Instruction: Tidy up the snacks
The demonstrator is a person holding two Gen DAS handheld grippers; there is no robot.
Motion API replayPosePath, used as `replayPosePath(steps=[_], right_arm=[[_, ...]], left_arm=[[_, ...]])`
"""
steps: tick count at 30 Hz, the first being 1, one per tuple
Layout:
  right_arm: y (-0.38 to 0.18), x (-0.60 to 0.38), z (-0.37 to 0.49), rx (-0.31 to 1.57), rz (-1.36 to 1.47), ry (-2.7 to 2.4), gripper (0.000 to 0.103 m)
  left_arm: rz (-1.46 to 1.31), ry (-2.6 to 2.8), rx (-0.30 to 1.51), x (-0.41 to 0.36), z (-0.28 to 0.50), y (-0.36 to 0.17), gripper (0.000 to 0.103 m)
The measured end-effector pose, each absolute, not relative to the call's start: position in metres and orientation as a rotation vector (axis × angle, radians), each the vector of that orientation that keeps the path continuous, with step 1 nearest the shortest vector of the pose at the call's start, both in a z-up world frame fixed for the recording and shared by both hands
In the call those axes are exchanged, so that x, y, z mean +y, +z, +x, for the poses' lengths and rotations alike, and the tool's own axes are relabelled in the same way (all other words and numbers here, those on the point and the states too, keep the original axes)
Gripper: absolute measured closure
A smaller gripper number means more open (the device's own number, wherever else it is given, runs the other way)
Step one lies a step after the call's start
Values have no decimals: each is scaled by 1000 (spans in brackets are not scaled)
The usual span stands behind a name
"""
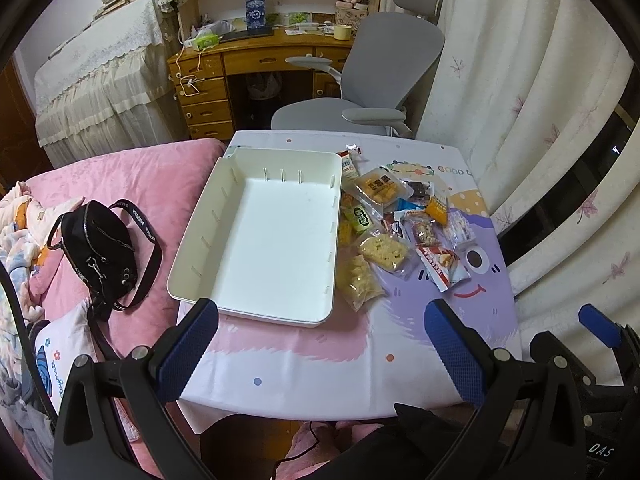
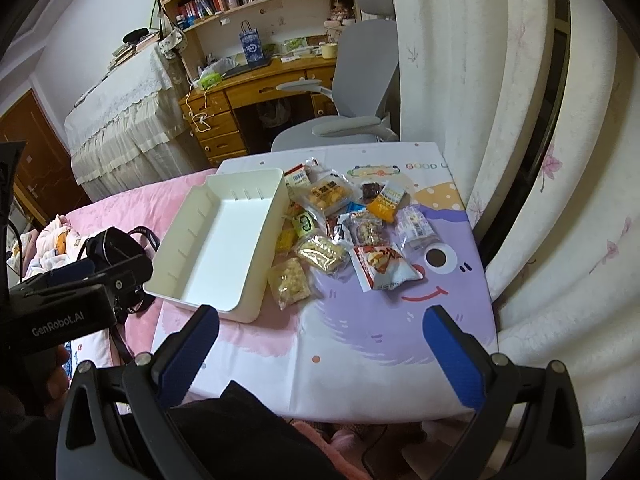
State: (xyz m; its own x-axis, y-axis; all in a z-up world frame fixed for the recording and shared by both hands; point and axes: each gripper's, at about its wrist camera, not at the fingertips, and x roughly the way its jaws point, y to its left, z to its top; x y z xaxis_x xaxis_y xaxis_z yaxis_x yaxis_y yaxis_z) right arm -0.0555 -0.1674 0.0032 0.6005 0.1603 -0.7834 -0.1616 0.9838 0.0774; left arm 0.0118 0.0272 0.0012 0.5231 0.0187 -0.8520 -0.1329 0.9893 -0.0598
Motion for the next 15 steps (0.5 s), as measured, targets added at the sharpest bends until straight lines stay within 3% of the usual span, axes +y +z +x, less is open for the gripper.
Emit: replayPosePath(steps=[15], right_arm=[[-14,-132,-75,845,-163,103,1]], left_arm=[[-137,-99,1078,44,28,-24,1]])
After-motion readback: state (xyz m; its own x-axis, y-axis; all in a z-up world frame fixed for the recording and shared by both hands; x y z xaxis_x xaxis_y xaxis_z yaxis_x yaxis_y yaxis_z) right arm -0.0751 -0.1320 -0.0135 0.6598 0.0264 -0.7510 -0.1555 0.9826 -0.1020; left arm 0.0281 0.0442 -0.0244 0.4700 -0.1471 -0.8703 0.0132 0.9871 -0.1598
